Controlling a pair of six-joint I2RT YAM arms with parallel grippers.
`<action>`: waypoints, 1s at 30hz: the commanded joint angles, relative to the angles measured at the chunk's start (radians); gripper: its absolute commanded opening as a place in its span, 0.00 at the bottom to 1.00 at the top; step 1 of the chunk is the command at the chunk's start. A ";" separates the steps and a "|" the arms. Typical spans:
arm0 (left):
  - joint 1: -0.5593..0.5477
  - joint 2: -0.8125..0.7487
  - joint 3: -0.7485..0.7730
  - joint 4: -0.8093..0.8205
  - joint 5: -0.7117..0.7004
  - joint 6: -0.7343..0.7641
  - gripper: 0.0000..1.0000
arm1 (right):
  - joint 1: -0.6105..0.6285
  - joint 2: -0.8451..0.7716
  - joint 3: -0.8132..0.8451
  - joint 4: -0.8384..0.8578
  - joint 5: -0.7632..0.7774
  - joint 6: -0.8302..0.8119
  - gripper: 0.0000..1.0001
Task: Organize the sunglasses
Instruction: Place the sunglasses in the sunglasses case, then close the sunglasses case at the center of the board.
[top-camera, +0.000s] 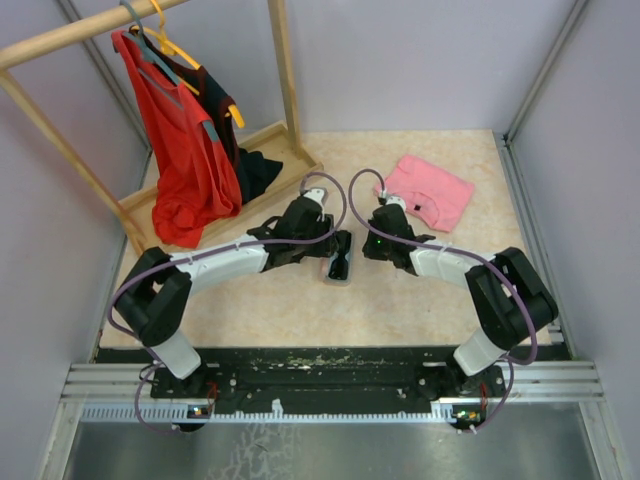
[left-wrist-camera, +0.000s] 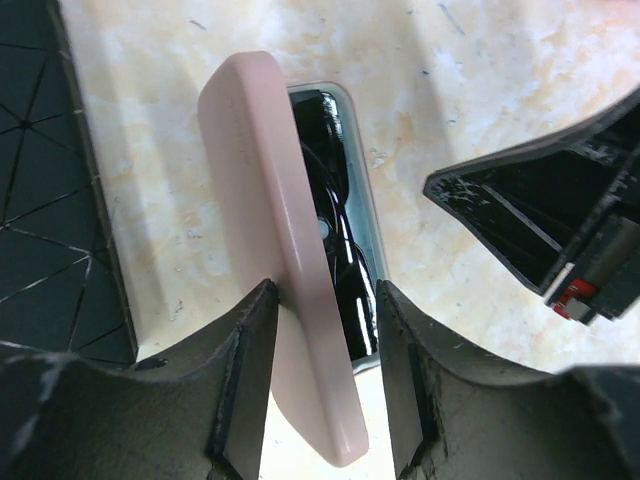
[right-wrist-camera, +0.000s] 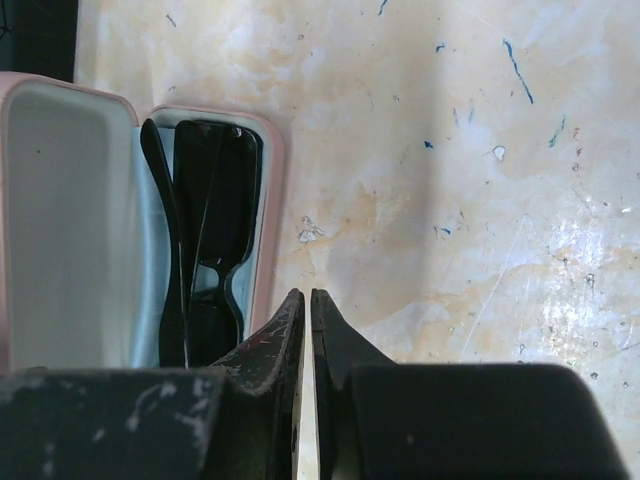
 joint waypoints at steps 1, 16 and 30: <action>0.042 -0.065 -0.042 0.101 0.115 0.016 0.49 | -0.002 0.009 0.016 0.044 -0.005 -0.016 0.05; 0.164 -0.157 -0.236 0.380 0.367 -0.002 0.47 | -0.002 0.057 0.014 0.083 -0.063 0.001 0.01; 0.165 -0.084 -0.219 0.363 0.374 -0.006 0.35 | -0.002 0.109 0.035 0.075 -0.097 -0.010 0.00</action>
